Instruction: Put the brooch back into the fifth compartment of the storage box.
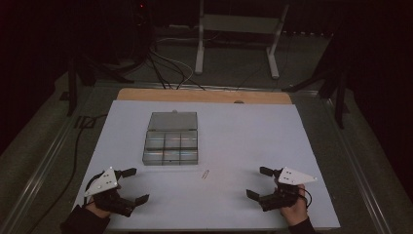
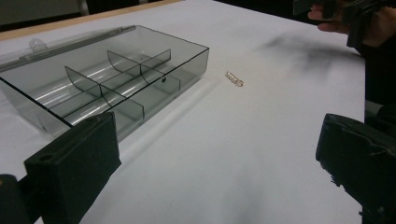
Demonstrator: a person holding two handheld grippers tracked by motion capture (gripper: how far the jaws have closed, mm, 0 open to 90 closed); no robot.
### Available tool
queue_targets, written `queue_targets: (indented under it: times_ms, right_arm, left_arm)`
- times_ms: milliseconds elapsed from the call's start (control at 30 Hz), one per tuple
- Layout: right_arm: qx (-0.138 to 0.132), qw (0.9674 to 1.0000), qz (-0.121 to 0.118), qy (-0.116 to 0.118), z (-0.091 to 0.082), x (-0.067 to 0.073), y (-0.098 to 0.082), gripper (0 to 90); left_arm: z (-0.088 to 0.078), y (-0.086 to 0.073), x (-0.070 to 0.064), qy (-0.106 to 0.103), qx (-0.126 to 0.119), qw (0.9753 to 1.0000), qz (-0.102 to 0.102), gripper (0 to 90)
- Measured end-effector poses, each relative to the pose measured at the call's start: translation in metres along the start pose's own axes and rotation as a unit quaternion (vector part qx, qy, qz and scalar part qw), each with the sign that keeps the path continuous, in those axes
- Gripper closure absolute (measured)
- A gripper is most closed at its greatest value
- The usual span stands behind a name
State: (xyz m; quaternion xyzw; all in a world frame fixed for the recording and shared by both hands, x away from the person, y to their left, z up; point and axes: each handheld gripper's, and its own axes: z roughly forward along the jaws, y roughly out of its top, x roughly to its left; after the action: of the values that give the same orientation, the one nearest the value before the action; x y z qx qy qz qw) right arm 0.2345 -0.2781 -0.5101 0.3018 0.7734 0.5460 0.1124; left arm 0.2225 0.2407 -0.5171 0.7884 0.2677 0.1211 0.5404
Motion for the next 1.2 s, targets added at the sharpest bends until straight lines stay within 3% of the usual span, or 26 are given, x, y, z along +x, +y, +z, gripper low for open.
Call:
queue_targets:
  times_ms: [633,1200]
  right_arm:
    - [-0.002,1.0000,-0.003,-0.007,0.000,0.003,0.001,0.0]
    - [-0.007,0.9998,0.004,-0.018,-0.004,0.005,-0.001,0.0]
  left_arm:
    - [0.001,0.002,0.000,-0.007,0.013,0.9999,0.004,1.1]
    - [0.010,0.026,-0.002,-0.019,0.012,0.9997,0.005,1.1]
